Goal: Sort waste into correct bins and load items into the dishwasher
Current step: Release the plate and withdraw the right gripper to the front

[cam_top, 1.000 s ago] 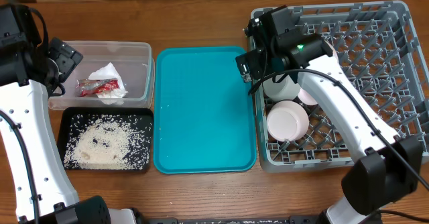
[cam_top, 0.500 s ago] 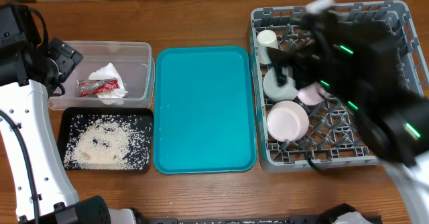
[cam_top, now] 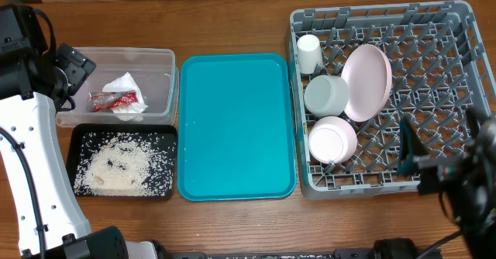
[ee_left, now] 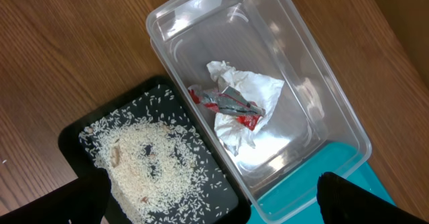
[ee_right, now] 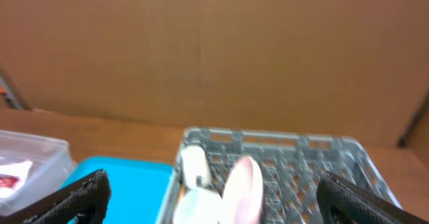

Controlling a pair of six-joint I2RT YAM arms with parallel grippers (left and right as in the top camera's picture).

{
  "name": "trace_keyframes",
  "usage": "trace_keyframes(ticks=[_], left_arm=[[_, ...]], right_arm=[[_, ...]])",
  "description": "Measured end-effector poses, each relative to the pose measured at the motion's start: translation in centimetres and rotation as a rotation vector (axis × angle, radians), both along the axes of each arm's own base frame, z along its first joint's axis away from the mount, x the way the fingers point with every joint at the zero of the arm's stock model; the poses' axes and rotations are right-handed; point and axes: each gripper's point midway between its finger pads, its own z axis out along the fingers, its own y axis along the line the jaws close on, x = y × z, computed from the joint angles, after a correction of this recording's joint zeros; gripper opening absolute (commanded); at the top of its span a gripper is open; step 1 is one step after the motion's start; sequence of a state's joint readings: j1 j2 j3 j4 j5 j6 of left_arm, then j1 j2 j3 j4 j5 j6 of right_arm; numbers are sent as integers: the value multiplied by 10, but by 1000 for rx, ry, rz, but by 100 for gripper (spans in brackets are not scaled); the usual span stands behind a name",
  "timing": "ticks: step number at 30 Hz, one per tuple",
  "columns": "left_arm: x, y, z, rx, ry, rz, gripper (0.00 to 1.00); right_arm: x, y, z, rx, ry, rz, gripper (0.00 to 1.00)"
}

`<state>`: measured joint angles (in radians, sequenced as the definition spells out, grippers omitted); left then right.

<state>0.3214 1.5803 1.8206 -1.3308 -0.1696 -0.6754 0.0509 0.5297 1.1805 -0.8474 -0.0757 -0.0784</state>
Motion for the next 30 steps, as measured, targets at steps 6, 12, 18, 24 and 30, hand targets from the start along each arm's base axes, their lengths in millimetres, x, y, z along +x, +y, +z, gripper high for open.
trace_keyframes(ticks=[6, 12, 18, 24, 30], left_arm=[[0, 0, 0, 0, 0, 0, 100], [0, 0, 0, 0, 0, 0, 100], [0, 0, 0, 0, 0, 0, 100], [0, 0, 0, 0, 0, 0, 100], [0, 0, 0, 0, 0, 0, 100]], right_arm=[[1, 0, -70, 8, -54, 9, 100], [18, 12, -126, 13, -164, 89, 100], [28, 15, -143, 59, -287, 114, 100], [41, -1, -167, 156, -274, 20, 100], [48, -9, -192, 183, -223, -29, 100]])
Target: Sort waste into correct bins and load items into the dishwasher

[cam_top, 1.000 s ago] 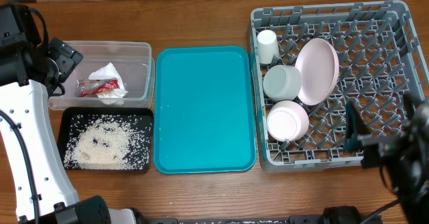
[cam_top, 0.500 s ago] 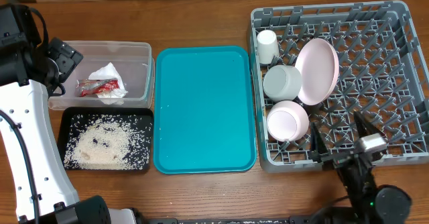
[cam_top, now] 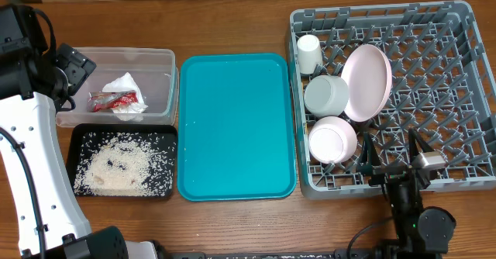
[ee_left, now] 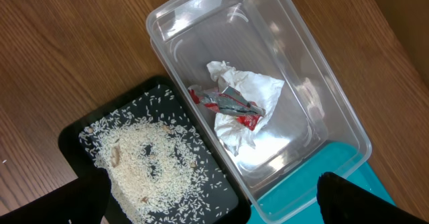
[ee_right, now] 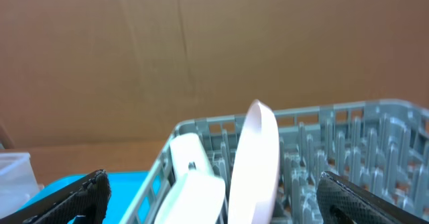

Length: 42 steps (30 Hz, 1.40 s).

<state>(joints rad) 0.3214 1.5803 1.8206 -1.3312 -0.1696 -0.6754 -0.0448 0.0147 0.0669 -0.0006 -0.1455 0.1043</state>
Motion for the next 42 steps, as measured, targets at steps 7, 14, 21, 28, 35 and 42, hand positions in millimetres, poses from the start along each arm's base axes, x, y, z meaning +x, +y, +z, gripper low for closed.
trace_keyframes(ticks=[7, 14, 21, 28, 35, 42], left_arm=[[0, 0, 0, 0, 0, 0, 100], [0, 0, 0, 0, 0, 0, 100], [0, 0, 0, 0, 0, 0, 100], [0, 0, 0, 0, 0, 0, 100], [0, 0, 0, 0, 0, 0, 100], [0, 0, 0, 0, 0, 0, 100]], right_arm=[[4, 1, -31, 20, 80, 4, 100], [5, 1, -37, 25, 105, 0, 100], [5, 0, -41, 28, 124, -2, 100], [5, 0, -41, 28, 125, -2, 100], [5, 0, -41, 28, 124, -1, 100], [5, 0, -41, 28, 125, -2, 100]])
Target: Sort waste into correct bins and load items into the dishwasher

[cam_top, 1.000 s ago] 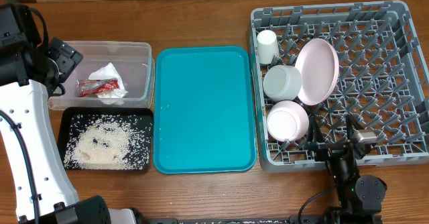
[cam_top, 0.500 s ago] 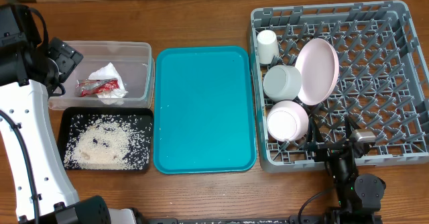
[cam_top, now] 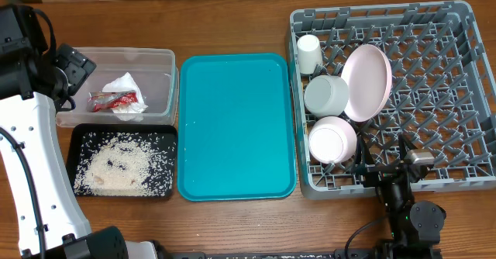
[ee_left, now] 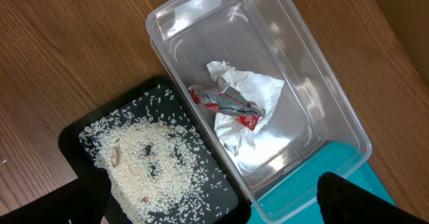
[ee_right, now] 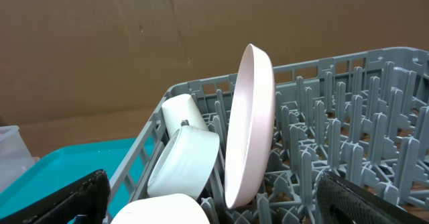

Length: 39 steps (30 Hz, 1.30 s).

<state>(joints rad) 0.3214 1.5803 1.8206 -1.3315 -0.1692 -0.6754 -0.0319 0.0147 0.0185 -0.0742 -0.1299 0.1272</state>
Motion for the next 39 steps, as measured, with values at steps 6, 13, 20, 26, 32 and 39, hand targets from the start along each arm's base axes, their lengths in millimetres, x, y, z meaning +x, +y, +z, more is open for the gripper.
trace_keyframes(ticks=[6, 13, 20, 26, 32, 39], left_arm=[[0, 0, 0, 0, 0, 0, 100], [2, -6, 1, 1, -2, -19, 100], [-2, -90, 46, 27, -139, -255, 100], [-41, -145, 99, 33, -323, -431, 100], [-82, -146, 113, 32, -419, -449, 100], [-117, -129, 61, 39, -424, -388, 100]], right_arm=[[0, 0, 0, 0, 0, 0, 100], [0, 0, 0, 0, 0, 0, 100], [0, 0, 0, 0, 0, 0, 100], [0, 0, 0, 0, 0, 0, 100], [0, 0, 0, 0, 0, 0, 100], [0, 0, 0, 0, 0, 0, 100]])
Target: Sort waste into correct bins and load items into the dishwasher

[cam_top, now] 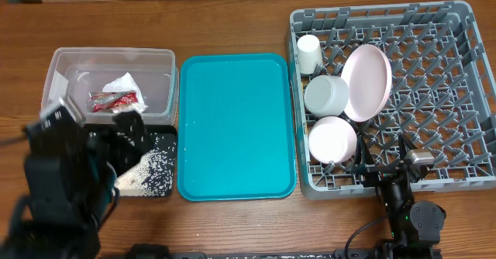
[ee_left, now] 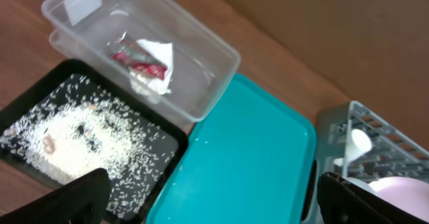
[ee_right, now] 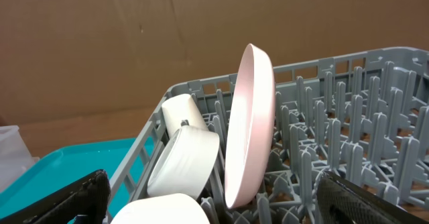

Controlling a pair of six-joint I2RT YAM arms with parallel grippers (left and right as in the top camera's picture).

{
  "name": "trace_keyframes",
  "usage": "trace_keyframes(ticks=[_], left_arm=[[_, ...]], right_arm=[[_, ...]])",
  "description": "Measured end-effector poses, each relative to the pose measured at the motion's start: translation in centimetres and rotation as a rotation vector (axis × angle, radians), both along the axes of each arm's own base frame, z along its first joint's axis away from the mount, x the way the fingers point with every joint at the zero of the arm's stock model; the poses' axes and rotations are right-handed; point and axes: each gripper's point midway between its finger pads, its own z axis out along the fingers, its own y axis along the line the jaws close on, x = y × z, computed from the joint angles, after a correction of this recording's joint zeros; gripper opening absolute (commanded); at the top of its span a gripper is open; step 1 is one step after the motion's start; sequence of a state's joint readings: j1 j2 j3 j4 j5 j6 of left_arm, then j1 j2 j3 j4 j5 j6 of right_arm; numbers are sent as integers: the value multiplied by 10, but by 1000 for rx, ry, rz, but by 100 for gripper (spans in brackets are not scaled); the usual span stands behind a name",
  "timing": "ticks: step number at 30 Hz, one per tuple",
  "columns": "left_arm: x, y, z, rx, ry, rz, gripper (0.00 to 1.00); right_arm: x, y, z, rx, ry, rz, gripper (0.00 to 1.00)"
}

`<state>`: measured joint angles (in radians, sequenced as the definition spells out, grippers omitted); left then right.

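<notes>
Both grippers are empty. My left gripper (ee_left: 211,184) is open and raised over the front left, with that arm (cam_top: 62,174) covering part of the black tray of rice (cam_top: 159,174). A clear bin (cam_top: 112,55) holds a crumpled tissue and a red wrapper (cam_top: 116,100). The teal tray (cam_top: 236,123) is bare. My right gripper (ee_right: 211,184) is open, low at the front edge of the grey dish rack (cam_top: 434,26). The rack holds a pink plate (cam_top: 366,81) on edge, a white cup (cam_top: 309,52) and two white bowls (cam_top: 325,94) (cam_top: 332,139).
Brown cardboard walls stand behind the wooden table (cam_top: 232,26). The rack's right half shows only bare prongs (cam_top: 442,96). The rice tray (ee_left: 40,137) lies just in front of the clear bin (ee_left: 201,56).
My left arm has moved from the back left beside the clear bin to the front left over the rice tray, and its camera now looks across the teal tray. The right gripper has not moved.
My left gripper stayed open above the clear bin through every earlier moment and now stands at the front left. My right gripper was raised at the rack's front right corner, then lower at the rack's front edge, where it settled and remains.
</notes>
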<state>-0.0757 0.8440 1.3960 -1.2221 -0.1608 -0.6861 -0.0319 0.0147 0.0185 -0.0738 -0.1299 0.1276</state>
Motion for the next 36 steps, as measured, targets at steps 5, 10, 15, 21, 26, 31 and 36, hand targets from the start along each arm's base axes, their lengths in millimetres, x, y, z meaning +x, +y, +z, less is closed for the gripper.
trace_keyframes(ticks=[5, 10, 15, 21, 26, 31, 36], left_arm=[[-11, 9, -41, -41, -71, 68, 100], [-6, 16, -71, -95, -227, 122, 100], [13, 15, -84, -135, -468, 105, 100], [23, 11, -91, -159, -700, 57, 100], [25, 8, -102, -128, -787, 20, 100], [27, 7, -113, -53, -795, -9, 100], [30, 7, -131, 46, -756, -38, 100]], right_arm=[[0, 0, 0, 0, 0, 0, 100], [0, 0, 0, -1, 0, 0, 100], [0, 0, 0, 0, 0, 0, 100], [0, 0, 0, 0, 1, 0, 100], [0, 0, 0, 0, 2, 0, 100], [0, 0, 0, 0, 1, 0, 100], [0, 0, 0, -1, 0, 0, 100]])
